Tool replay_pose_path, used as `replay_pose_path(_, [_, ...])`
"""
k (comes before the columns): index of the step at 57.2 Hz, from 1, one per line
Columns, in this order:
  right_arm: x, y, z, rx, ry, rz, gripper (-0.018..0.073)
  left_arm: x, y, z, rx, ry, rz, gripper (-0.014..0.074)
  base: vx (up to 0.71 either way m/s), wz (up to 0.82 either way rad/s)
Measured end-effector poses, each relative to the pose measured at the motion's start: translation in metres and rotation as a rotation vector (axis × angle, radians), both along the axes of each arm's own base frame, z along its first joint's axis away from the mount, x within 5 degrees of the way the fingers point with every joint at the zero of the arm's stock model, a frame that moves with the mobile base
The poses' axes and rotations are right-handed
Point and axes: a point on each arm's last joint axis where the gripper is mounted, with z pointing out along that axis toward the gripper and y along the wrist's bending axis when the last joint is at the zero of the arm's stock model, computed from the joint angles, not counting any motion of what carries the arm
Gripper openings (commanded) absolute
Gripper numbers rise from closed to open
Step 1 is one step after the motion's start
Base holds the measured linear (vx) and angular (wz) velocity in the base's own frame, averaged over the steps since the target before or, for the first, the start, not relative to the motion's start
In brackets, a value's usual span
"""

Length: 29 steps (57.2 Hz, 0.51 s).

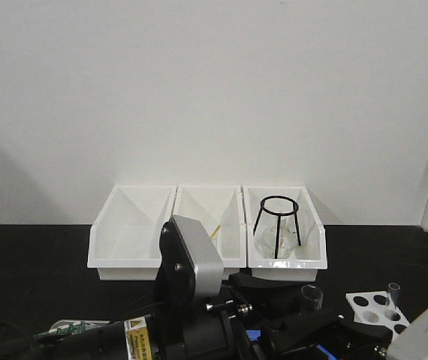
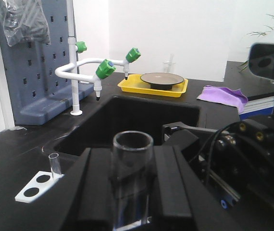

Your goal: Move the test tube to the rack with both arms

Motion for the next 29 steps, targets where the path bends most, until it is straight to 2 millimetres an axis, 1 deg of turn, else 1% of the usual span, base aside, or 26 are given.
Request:
replay_pose_path(7, [0.0, 0.0, 0.0, -0.001, -0.001, 0.001, -0.0011, 0.0, 0.0, 0.0, 0.0, 0.0, 0.0, -0.0001, 0.0, 0.0])
replay_pose_path(15, [0.0, 0.0, 0.0, -0.001, -0.001, 0.001, -0.0013, 0.0, 0.0, 0.0, 0.0, 0.0, 0.0, 0.0035, 0.0, 0.0])
replay_pose_path(20, [0.0, 0.0, 0.0, -0.001, -0.001, 0.001, -0.0012, 0.0, 0.0, 0.0, 0.0, 0.0, 0.0, 0.0102, 0.0, 0.0])
replay_pose_path(29, [0.0, 0.0001, 0.0, -0.001, -0.001, 0.001, -0.0012, 0.0, 0.0, 0.0, 0.0, 0.0, 0.0, 0.0307, 0.0, 0.0])
